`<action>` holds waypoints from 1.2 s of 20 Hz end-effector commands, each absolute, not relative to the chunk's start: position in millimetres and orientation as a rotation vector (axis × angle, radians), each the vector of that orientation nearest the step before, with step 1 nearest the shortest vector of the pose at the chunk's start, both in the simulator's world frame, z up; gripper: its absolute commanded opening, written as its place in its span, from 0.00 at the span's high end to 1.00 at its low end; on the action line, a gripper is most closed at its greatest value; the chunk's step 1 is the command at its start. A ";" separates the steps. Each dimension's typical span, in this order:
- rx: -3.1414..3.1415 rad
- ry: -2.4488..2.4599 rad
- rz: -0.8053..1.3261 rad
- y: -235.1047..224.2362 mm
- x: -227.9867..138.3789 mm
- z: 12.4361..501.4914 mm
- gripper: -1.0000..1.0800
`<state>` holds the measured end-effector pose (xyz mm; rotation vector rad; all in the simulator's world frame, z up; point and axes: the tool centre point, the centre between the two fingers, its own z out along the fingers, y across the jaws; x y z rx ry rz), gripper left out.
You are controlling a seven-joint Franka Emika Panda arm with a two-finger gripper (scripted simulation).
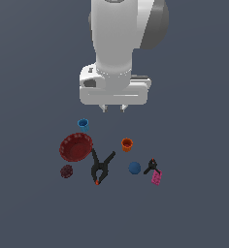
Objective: Pick up a designated object from a clutter of objects.
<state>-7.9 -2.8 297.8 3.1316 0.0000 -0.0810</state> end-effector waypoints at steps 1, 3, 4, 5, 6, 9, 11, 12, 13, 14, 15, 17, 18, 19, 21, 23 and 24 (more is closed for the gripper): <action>3.138 -0.015 -0.095 -6.5 -7.3 294.9 0.38; 3.147 -0.036 -0.116 -11.6 -6.3 290.9 0.38; 3.152 -0.050 -0.128 -14.7 -5.7 288.3 0.38; 3.159 -0.065 -0.143 -18.3 -5.0 285.4 0.38; 3.166 -0.082 -0.158 -22.3 -4.3 282.2 0.38; 3.191 -0.144 -0.216 -37.0 -2.2 270.3 0.38; 3.212 -0.197 -0.262 -49.0 -1.0 260.5 0.38; 3.223 -0.226 -0.288 -55.6 -0.4 255.0 0.38; 3.235 -0.257 -0.315 -62.7 0.1 249.1 0.38; 3.248 -0.291 -0.343 -70.2 0.4 242.8 0.38; 3.261 -0.327 -0.372 -78.2 0.6 236.1 0.38; 3.289 -0.405 -0.434 -95.2 0.4 221.6 0.38; 3.303 -0.446 -0.465 -103.8 0.1 214.2 0.38; 3.317 -0.487 -0.495 -112.4 -0.5 206.8 0.38; 3.344 -0.570 -0.552 -129.3 -2.2 191.9 0.38; 3.371 -0.654 -0.607 -146.0 -4.6 177.0 0.38; 3.384 -0.697 -0.633 -154.3 -6.0 169.5 0.38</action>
